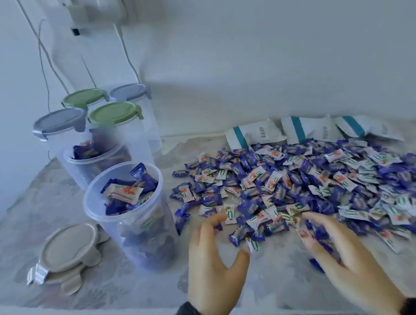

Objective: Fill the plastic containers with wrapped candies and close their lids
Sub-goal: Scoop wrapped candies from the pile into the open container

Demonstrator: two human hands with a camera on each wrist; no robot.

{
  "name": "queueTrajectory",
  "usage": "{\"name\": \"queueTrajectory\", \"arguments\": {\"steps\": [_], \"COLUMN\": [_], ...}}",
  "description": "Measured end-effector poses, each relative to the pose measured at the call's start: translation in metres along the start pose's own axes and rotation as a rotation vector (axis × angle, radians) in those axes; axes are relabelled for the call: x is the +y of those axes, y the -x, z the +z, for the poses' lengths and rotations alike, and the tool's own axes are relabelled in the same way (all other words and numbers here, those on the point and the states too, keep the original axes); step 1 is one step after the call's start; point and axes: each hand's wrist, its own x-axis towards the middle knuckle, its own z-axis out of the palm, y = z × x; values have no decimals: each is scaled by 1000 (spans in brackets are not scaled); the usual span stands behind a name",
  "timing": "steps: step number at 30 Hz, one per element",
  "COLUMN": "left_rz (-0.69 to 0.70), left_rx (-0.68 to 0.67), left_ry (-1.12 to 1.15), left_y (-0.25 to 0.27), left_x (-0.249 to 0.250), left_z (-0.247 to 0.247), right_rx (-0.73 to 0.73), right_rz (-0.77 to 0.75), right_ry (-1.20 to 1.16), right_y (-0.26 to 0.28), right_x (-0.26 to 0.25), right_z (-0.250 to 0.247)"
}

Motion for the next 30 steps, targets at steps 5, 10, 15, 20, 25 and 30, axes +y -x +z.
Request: {"name": "queueTrajectory", "arguments": {"steps": [5,10,15,20,25,30], "left_rz": [-330,-400,-270,-110,-73,-111], "left_rx": [-184,-301,-443,-410,-237,-343], "left_ry": [-294,-504,-640,-578,-445,-619], "left_y": [0,-9,-7,0,6,6], "left_x": [-5,-4,-12,-17,-17,-17], "left_z": [38,56,58,64,69,73], "right_rx": [87,136,80,-19,-63,-9], "right_rz": [209,390,314,182,-4,-85], "right_ry": [396,482,367,255,119,176], "right_y": [33,21,-3,-17,-10,2], "right_x": [69,94,102,79,76,76], "right_z": [-3,-16,-14,-1,-4,-4]}}
